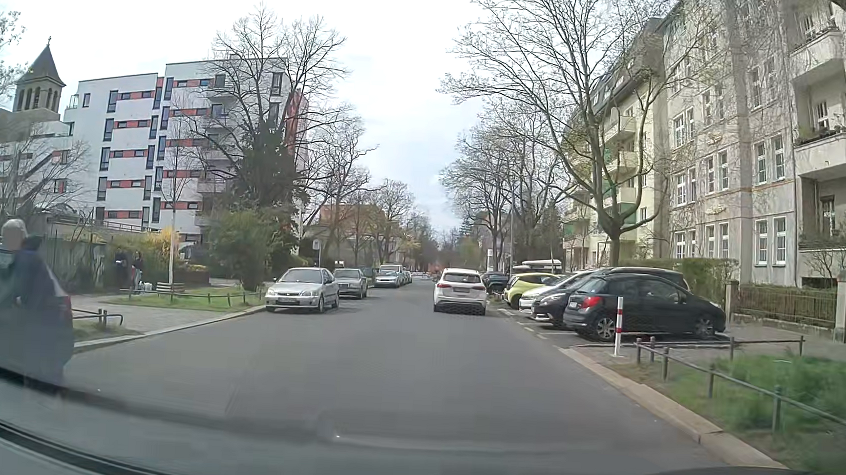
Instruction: Follow the waypoints while adhering to traffic rules and regulations
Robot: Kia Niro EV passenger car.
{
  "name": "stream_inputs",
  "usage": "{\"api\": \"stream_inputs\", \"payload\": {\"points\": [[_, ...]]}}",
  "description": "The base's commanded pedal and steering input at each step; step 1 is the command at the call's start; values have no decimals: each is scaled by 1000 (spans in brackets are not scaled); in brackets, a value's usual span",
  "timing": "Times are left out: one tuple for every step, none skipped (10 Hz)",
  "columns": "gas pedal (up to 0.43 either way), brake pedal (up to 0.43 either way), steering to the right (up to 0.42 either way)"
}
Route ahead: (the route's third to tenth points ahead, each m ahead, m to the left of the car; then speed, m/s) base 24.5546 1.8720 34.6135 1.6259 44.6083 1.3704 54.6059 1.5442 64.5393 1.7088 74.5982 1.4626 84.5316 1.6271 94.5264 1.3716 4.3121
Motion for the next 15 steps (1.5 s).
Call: {"api": "stream_inputs", "payload": {"points": [[47, 0, 12], [47, 0, 12], [47, 0, 12], [47, 0, 12], [67, 0, 12], [87, 0, 12], [98, 0, 12], [110, 0, 12], [110, 0, 12], [118, 0, 12], [118, 0, 12], [118, 0, 12], [118, 0, 12], [118, 0, 12], [118, 0, 14]]}}
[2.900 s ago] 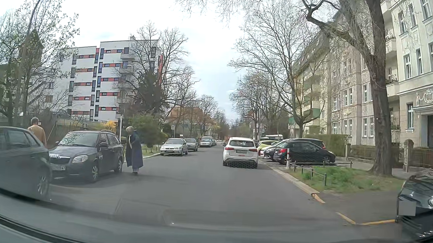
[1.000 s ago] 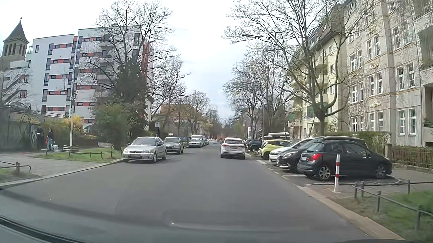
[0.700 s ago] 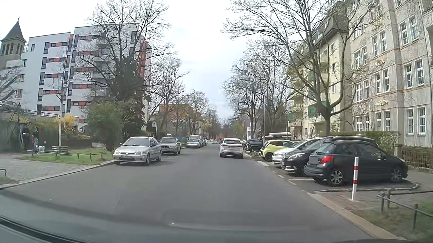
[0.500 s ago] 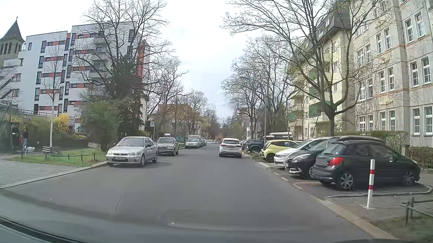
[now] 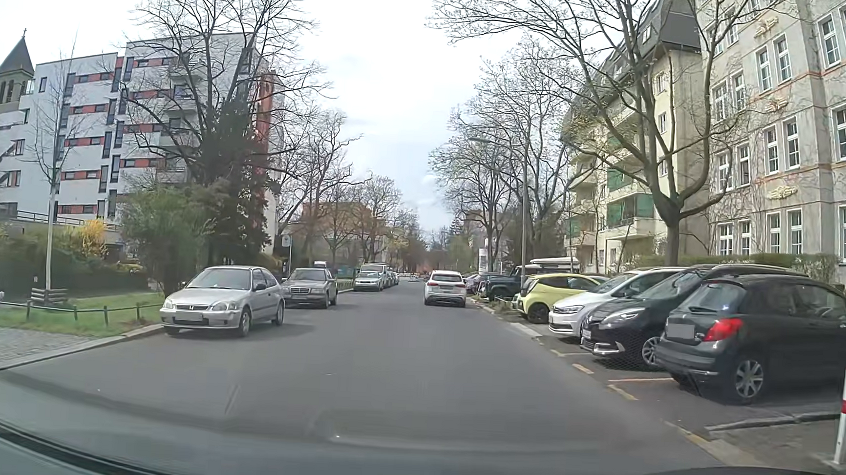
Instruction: Follow the waypoints while adhering to traffic rules and regulations
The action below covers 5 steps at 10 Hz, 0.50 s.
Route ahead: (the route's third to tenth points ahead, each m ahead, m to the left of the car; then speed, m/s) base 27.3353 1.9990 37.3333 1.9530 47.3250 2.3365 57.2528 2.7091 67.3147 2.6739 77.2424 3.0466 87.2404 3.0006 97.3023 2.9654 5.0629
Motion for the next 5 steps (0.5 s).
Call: {"api": "stream_inputs", "payload": {"points": [[118, 0, 16], [118, 0, 19], [118, 0, 20], [118, 0, 20], [118, 0, 19]]}}
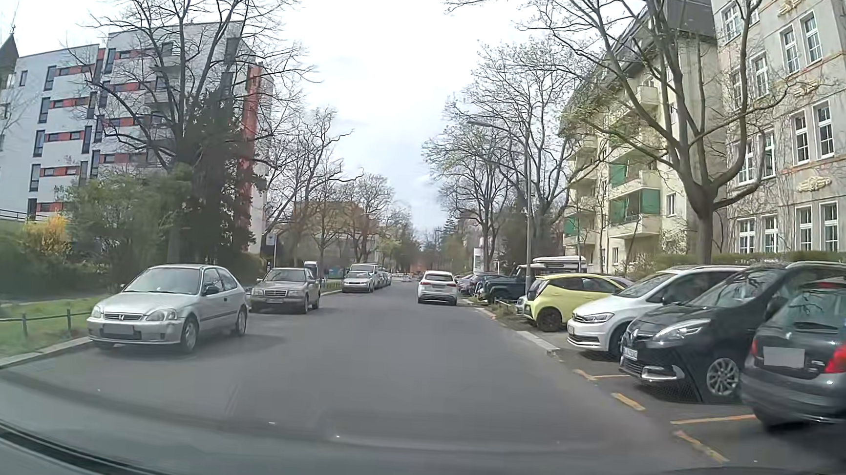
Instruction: Follow the waypoints while adhering to traffic rules and regulations
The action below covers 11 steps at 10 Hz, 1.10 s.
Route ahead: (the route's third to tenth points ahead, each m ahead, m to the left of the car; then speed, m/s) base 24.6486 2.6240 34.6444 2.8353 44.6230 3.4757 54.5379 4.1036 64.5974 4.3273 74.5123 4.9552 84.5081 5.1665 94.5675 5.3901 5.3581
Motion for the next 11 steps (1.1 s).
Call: {"api": "stream_inputs", "payload": {"points": [[110, 0, 17], [110, 0, 17], [87, 0, 16], [87, 0, 16], [87, 0, 14], [79, 0, 12], [59, 0, 9], [59, 0, 5], [59, 0, -2], [59, 0, -6], [67, 0, -7]]}}
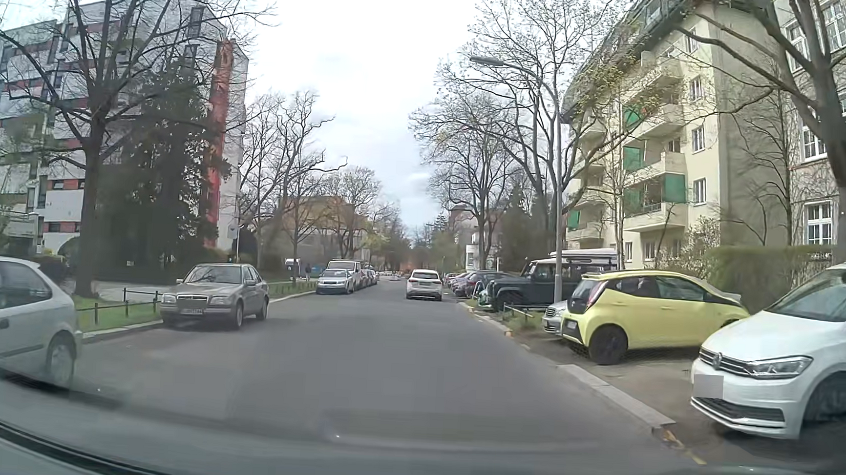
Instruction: Follow the waypoints while adhering to traffic rules and regulations
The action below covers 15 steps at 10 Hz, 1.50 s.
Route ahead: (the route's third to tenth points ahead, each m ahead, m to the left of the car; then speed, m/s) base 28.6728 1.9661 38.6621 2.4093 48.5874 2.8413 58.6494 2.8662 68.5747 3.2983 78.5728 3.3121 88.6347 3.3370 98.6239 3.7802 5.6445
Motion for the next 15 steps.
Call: {"api": "stream_inputs", "payload": {"points": [[67, 0, -7], [67, 0, -7], [79, 0, -7], [87, 0, -7], [87, 0, -7], [98, 0, -7], [98, 0, -7], [98, 0, -7], [110, 0, -10], [110, 0, -13], [110, 0, -13], [110, 0, -12], [110, 0, -8], [110, 0, -7], [110, 0, -7]]}}
